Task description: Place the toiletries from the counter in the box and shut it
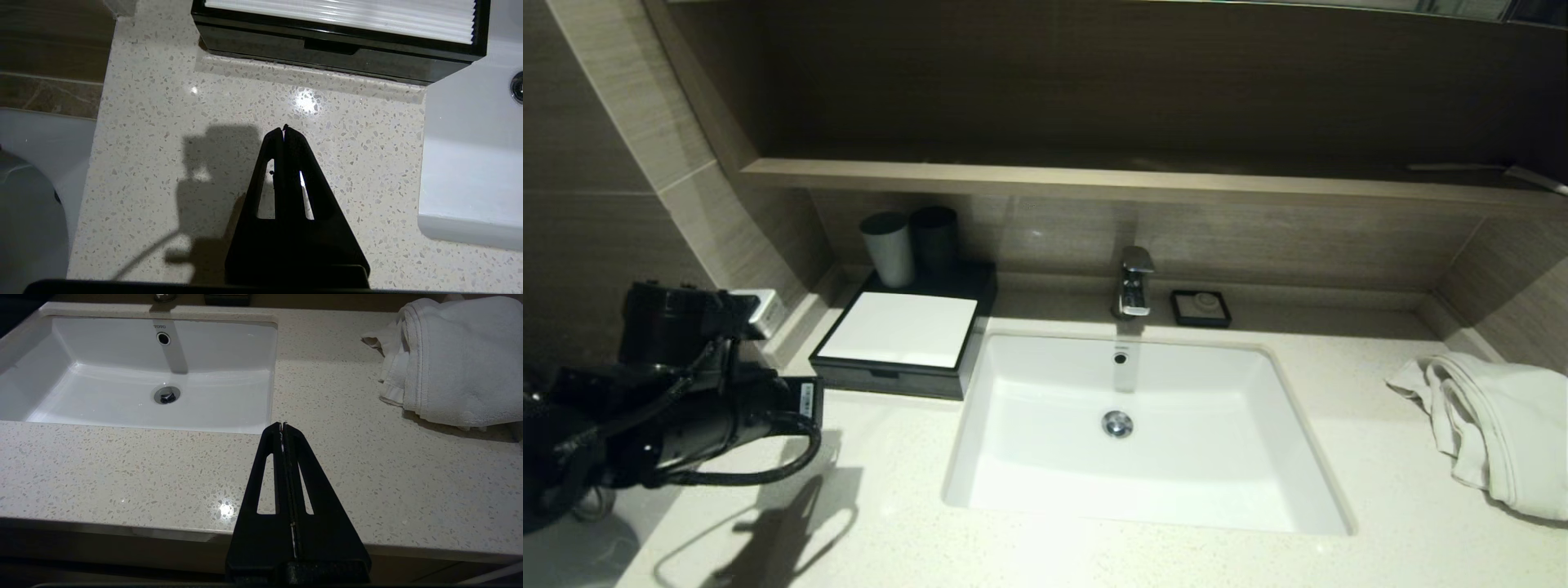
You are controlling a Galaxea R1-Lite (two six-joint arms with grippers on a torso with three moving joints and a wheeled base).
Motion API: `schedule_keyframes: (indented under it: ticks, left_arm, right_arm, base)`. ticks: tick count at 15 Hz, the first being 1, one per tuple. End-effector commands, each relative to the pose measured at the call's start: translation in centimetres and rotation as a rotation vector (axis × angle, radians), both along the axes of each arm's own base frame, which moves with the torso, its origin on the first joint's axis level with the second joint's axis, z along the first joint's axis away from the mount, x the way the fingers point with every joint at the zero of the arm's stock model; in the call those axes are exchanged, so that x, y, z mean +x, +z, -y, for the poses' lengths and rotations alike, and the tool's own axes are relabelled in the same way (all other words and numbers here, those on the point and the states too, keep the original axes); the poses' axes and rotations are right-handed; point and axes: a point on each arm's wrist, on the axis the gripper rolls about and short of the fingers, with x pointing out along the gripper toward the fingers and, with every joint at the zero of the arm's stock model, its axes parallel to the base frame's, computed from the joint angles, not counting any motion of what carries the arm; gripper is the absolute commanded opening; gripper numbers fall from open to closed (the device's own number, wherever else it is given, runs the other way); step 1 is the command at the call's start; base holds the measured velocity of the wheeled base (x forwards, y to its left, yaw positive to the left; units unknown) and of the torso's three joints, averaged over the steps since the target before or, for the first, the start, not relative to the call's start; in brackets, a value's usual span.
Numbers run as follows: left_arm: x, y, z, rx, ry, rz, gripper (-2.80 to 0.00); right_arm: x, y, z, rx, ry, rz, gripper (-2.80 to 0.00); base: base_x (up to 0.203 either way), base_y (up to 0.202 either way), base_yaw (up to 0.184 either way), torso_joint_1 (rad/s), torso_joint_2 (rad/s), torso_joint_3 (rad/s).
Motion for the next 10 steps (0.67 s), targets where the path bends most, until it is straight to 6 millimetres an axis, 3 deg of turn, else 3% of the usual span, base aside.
schedule_keyframes:
  ticks: [1,4,6,10]
  left_arm:
    - [-1.1,1.4,-0.4,-0.008,0.004,0.058,-2.80]
    - [-1.7,1.9,-1.2,-0.025,0.010,0.081,-2.80]
    - [-2.0,2.2,-3.2,-0.064,0.034,0.122,-2.80]
    - [-5.3,1.8,-4.8,-0.065,-0.014,0.271,-2.80]
  right_arm:
    - [0.0,0.0,0.0,0.000,0.000,0.000,-2.80]
    - [0.0,0.0,0.0,0.000,0.000,0.000,-2.80]
    - [0.0,0.0,0.0,0.000,0.000,0.000,-2.80]
    - [0.0,0.0,0.0,0.000,0.000,0.000,-2.80]
  base:
    - [0.000,0.000,0.000,0.000,0.00,0.000]
    - [0.000,0.000,0.000,0.000,0.00,0.000]
    - [0.000,0.000,0.000,0.000,0.00,0.000]
    - [0.000,0.000,0.000,0.000,0.00,0.000]
